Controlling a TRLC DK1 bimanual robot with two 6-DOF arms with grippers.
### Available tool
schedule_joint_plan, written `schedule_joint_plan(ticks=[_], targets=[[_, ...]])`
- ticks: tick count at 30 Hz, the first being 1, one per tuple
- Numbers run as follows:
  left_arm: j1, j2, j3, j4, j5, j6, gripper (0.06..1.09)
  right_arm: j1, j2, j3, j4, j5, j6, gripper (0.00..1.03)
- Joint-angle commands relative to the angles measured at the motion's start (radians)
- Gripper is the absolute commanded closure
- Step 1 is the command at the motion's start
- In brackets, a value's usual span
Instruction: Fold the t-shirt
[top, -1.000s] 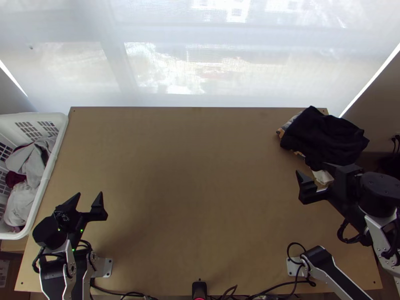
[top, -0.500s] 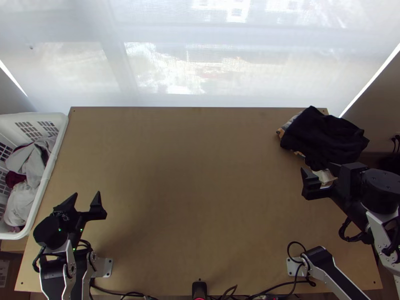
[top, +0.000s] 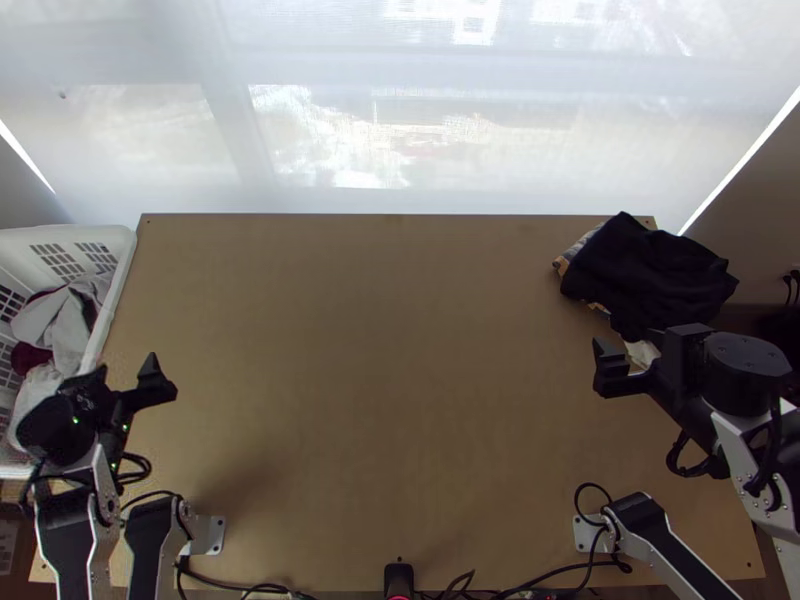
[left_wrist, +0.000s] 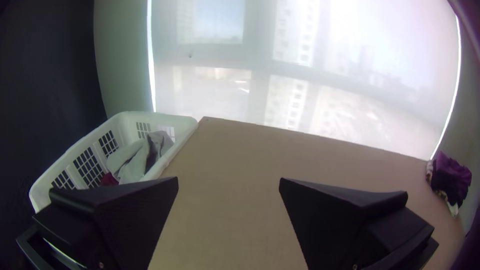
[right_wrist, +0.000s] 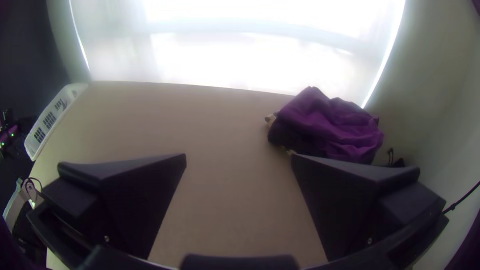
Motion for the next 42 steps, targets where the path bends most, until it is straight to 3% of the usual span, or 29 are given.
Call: schedule_joint_plan(ticks=[1,7,11,13,20,23,34,42], targets=[[0.115,0.400,0.314,-0.002,-0.006,-0.076,0.10,0.000,0.014,-0.022,0.008,0.000,-0.002,0.05],[0.240,0.667,0.449,-0.011,-0.006,-0.099,0.10,-0.006,-0.004,-0.058,-0.006,0.000,-0.002,0.05],[0.412,0.932,0.576,-0.155,-0.006,-0.343,0.10,-0.015,-0.015,-0.070,-0.009,0.000,-0.002,0.05],[0.441,1.076,0.691,-0.264,-0.026,-0.375,0.10,-0.020,-0.015,-0.070,-0.009,0.000,-0.002,0.05],[0.495,1.404,0.954,-0.378,-0.038,-0.245,0.10,-0.029,-0.015,-0.073,-0.011,0.000,-0.002,0.05],[0.494,1.556,1.136,-0.462,-0.038,-0.131,0.10,-0.031,-0.015,-0.076,-0.015,0.000,-0.002,0.05],[0.420,1.946,1.639,-0.473,-0.040,-0.121,0.10,-0.044,-0.014,-0.072,-0.046,0.000,-0.017,0.05],[0.355,2.069,1.687,-0.456,-0.055,-0.118,0.10,-0.081,-0.014,-0.076,-0.052,-0.003,-0.030,0.05]])
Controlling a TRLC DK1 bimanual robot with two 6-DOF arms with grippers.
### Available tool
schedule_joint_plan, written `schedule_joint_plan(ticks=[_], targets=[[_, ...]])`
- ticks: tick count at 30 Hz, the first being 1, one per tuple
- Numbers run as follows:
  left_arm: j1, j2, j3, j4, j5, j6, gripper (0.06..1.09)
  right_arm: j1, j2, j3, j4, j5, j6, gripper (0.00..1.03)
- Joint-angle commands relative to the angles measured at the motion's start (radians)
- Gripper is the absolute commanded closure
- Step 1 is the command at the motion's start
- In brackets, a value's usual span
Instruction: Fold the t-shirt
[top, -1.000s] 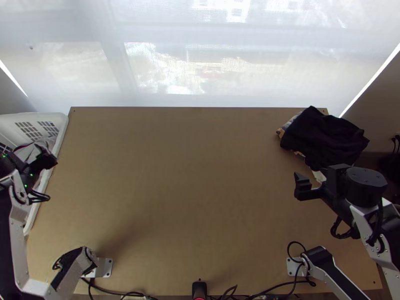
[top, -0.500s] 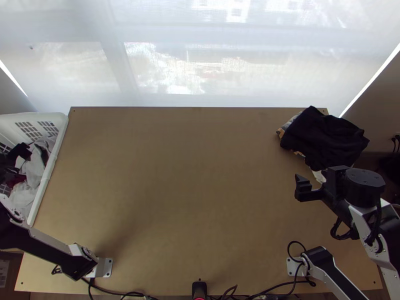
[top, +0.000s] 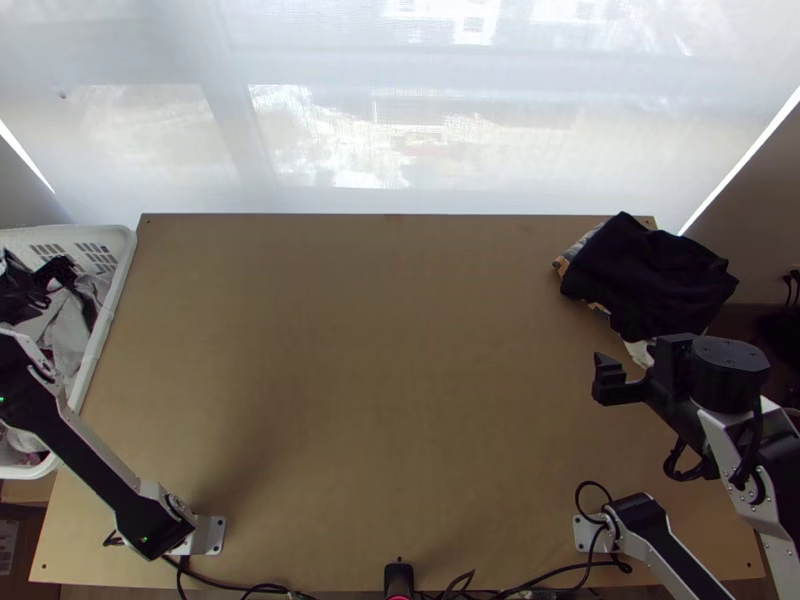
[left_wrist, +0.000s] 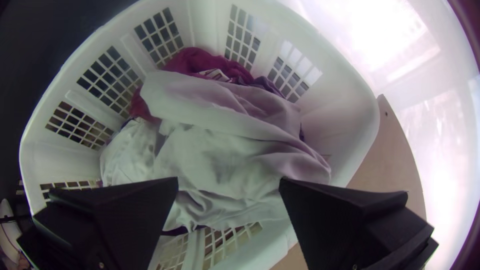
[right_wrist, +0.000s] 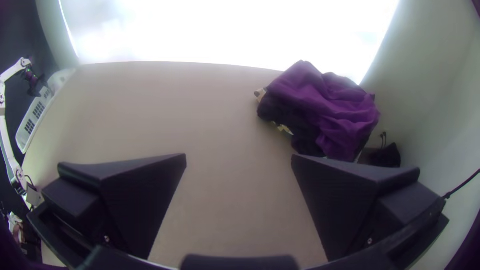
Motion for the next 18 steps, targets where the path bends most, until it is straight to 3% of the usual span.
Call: schedule_joint_plan(ticks=[1,13,16,18], targets=[[-0.054,0.132,0.089,0.012,-0.019,0.004,0.10,-0.030,0.000,-0.006,-0.006,-0.004,-0.010,0.05],[-0.081,0.192,0.106,0.053,-0.060,0.031,0.17,-0.075,0.001,-0.010,-0.019,-0.021,-0.004,0.05],[-0.078,0.201,0.106,0.052,-0.089,0.022,0.31,-0.078,0.001,-0.004,-0.025,-0.024,-0.004,0.05],[-0.075,0.202,0.100,0.058,-0.123,0.013,0.53,-0.082,0.001,0.002,-0.028,-0.030,-0.002,0.05]])
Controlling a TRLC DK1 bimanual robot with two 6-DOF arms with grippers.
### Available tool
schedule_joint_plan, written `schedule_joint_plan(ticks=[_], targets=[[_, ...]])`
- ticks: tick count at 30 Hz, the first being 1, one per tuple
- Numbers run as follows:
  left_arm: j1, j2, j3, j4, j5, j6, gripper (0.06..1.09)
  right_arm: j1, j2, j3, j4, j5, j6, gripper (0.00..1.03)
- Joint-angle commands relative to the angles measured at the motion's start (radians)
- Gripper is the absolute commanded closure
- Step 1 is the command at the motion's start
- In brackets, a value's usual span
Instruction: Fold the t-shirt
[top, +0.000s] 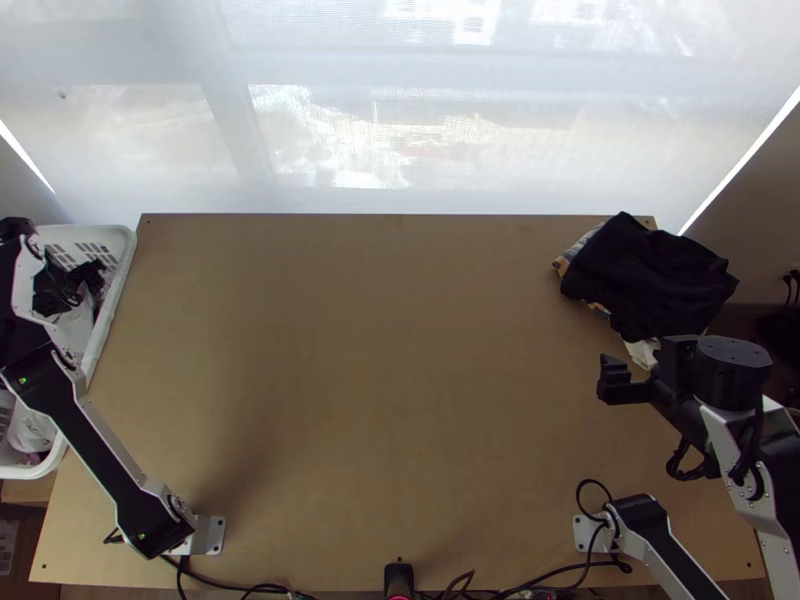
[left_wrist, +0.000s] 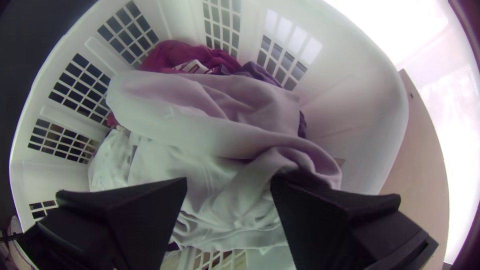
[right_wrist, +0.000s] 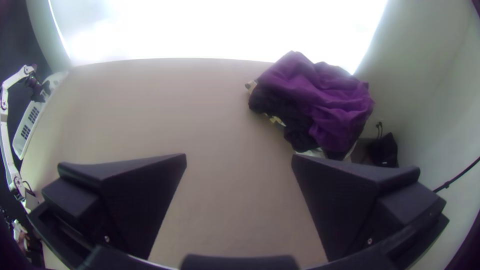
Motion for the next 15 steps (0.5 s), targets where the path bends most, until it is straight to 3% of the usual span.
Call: schedule_joint_plan(ticks=[1,3,4,15], targets=[[0.001,0.025,0.000,0.021,-0.080,-0.010,0.69,-0.017,0.000,0.013,-0.012,-0.013,0.006,0.05],[0.007,0.024,0.000,0.047,-0.114,-0.010,0.97,-0.023,-0.001,0.015,-0.014,-0.018,0.007,0.05],[0.009,0.022,0.000,0.058,-0.133,-0.009,1.05,-0.025,-0.001,0.016,-0.015,-0.019,0.012,0.05],[-0.004,-0.255,-0.062,0.005,-0.111,-0.055,1.05,-0.039,-0.012,0.025,-0.014,-0.030,0.019,0.05]])
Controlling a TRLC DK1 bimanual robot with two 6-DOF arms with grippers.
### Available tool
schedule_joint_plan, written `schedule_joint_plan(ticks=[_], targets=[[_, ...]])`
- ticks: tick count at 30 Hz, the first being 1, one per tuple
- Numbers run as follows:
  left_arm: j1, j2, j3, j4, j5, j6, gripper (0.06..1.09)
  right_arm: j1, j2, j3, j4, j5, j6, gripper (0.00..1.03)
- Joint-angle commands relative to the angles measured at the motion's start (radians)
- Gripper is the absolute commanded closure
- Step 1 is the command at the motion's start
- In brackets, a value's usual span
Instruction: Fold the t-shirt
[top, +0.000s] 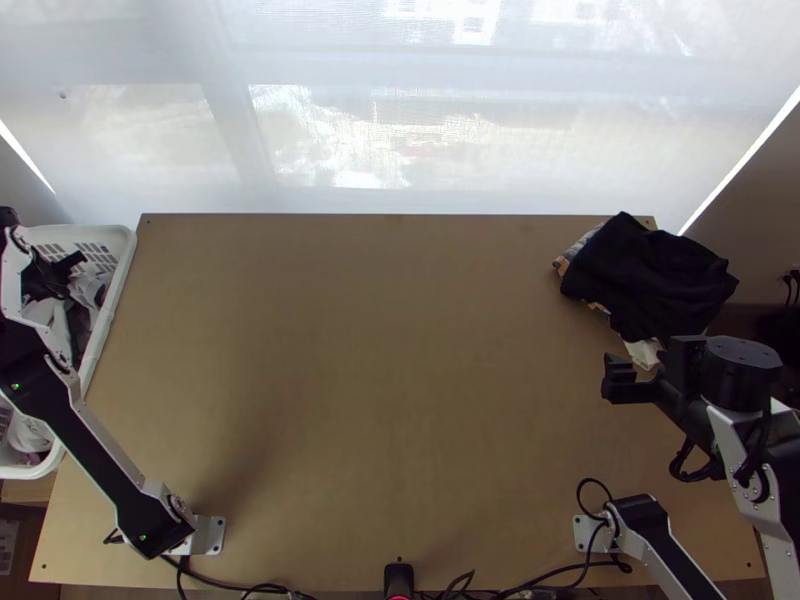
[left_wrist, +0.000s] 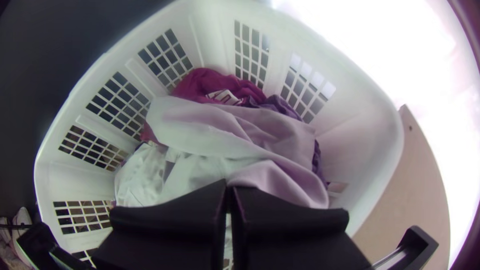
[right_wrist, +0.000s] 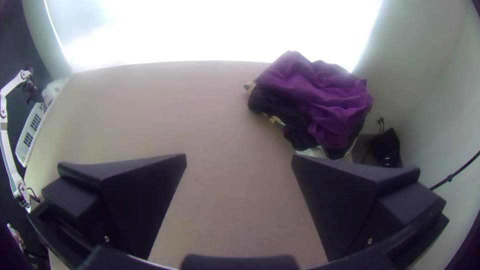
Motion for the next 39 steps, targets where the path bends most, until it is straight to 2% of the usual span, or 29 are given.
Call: schedule_joint_plan(ticks=[1,7,12,14,22,28,36,39], targets=[[-0.012,-0.220,-0.060,-0.031,0.020,-0.029,1.05,-0.008,-0.010,0.008,0.002,-0.003,0.004,0.05],[-0.040,-0.474,-0.066,-0.079,0.205,-0.035,1.05,-0.005,-0.026,0.006,0.016,-0.011,0.009,0.05],[-0.121,-0.677,-0.050,-0.082,0.290,-0.040,1.05,0.009,-0.048,0.008,0.025,-0.013,0.008,0.05],[-0.167,-0.737,-0.024,-0.082,0.311,-0.073,1.05,0.017,-0.060,0.008,0.025,-0.011,0.008,0.05],[-0.477,-0.904,0.074,0.033,0.293,-0.066,1.05,0.030,-0.085,0.001,0.026,-0.011,0.008,0.05],[-0.758,-0.962,0.089,0.141,0.264,0.017,1.05,0.023,-0.118,-0.017,0.026,-0.011,0.006,0.05],[-1.232,-0.939,0.068,0.084,0.261,0.042,1.05,0.003,-0.131,-0.048,0.026,-0.010,-0.005,0.05],[-1.400,-0.905,0.062,0.087,0.204,0.042,1.05,-0.002,-0.126,-0.049,0.031,-0.010,-0.017,0.05]])
